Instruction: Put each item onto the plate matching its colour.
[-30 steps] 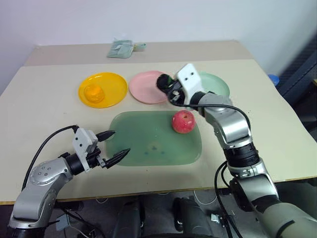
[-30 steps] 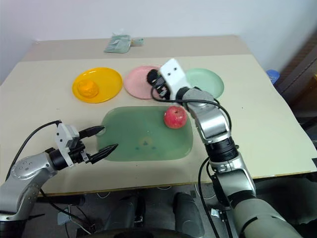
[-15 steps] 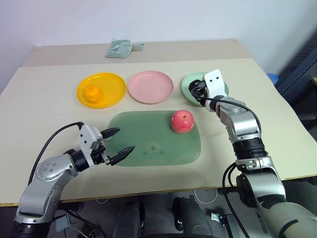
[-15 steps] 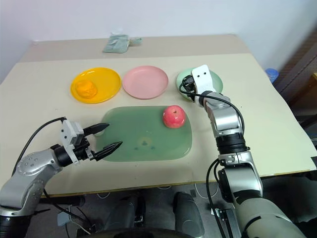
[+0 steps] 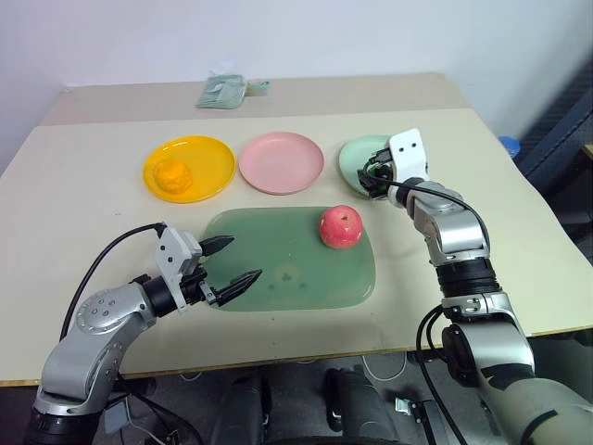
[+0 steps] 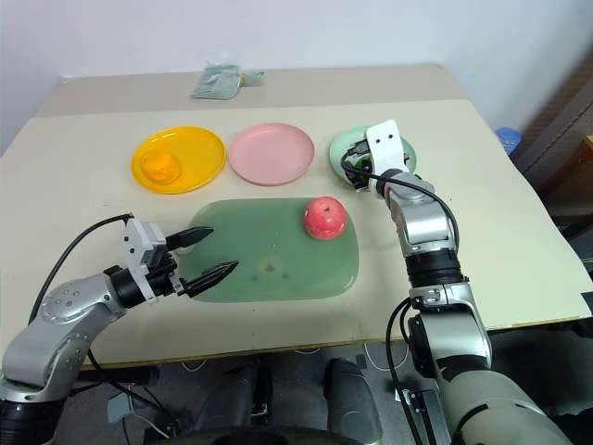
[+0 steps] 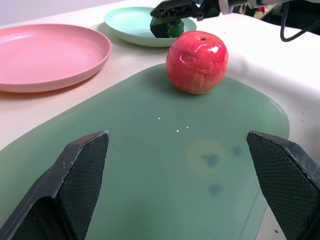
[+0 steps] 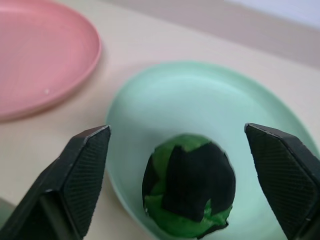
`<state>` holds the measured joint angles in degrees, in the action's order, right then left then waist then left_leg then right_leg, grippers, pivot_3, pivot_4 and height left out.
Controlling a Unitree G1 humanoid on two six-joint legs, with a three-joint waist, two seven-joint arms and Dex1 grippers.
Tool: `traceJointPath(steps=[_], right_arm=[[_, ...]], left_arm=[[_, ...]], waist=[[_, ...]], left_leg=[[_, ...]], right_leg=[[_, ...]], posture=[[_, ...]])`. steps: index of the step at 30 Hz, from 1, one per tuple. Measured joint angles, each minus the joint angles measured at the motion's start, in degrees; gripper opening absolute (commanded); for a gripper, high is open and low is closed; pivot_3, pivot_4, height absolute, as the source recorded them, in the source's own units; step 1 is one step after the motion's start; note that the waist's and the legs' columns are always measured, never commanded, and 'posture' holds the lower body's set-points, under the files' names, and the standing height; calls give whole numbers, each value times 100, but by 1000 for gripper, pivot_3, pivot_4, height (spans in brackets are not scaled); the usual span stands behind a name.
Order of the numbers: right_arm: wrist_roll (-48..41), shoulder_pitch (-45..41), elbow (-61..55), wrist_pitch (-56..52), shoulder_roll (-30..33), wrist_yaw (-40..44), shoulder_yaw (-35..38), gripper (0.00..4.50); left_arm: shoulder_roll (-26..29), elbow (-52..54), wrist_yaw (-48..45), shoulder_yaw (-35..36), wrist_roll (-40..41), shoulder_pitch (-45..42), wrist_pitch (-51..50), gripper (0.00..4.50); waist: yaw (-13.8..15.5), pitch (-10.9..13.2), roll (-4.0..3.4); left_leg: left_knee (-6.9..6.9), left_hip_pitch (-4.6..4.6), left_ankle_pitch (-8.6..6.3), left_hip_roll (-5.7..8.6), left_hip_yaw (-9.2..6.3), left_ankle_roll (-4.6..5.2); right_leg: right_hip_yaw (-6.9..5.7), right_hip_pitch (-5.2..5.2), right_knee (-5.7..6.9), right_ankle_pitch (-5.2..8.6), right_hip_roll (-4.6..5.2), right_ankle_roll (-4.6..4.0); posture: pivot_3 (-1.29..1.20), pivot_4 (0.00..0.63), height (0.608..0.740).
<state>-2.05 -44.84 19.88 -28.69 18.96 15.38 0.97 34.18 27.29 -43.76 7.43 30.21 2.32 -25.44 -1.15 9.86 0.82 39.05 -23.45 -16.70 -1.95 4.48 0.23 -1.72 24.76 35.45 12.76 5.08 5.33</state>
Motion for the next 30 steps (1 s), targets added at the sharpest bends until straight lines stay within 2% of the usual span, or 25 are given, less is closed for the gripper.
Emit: traceJointPath(steps=[4, 8, 15, 21, 27, 30], right_arm=[[-219, 103, -438, 314, 7, 431, -4, 4455], [-612, 434, -1186, 349, 50, 1207, -94, 4455], [-1112, 1236, -2327, 23, 647, 2504, -467, 4455], [-1173, 1558, -2623, -234, 941, 2848, -639, 4455], [-946, 1604, -2461, -475, 967, 2679, -799, 4455], [-940, 1604, -2407, -549, 968, 2684, -804, 3671]], left_arm=[[1, 4, 2, 0, 32, 11, -30, 4500], [2, 8, -13, 0, 37, 36, -29, 4500], [3, -7, -111, -2, 25, 167, 9, 4500], [3, -7, -120, -2, 24, 206, 29, 4500], [3, -7, -133, -3, 23, 213, 115, 4500], [3, -7, -125, -4, 23, 183, 114, 4500]], waist=[[4, 1, -1], [17, 1, -1], [34, 1, -1], [35, 1, -1], [39, 1, -1], [47, 0, 0]], left_leg=[[-1, 0, 0, 0, -2, 0], [0, 0, 0, -1, -3, 0], [1, 1, -1, -1, -4, 1], [1, 2, 0, -1, -4, 0], [1, 2, 0, -1, -3, 0], [1, 1, 0, 0, -3, 0]], right_leg=[[0, 0, 0, 0, -1, 1], [0, -1, 0, -1, 0, 3], [0, -4, -6, 2, 1, -3], [0, -3, -8, 2, 0, -4], [0, -4, -10, 3, 0, -4], [0, -5, -12, 3, 1, -4]], posture=[[0, 150, 740], [0, 150, 740], [0, 150, 740], [0, 150, 740], [0, 150, 740], [0, 150, 740]])
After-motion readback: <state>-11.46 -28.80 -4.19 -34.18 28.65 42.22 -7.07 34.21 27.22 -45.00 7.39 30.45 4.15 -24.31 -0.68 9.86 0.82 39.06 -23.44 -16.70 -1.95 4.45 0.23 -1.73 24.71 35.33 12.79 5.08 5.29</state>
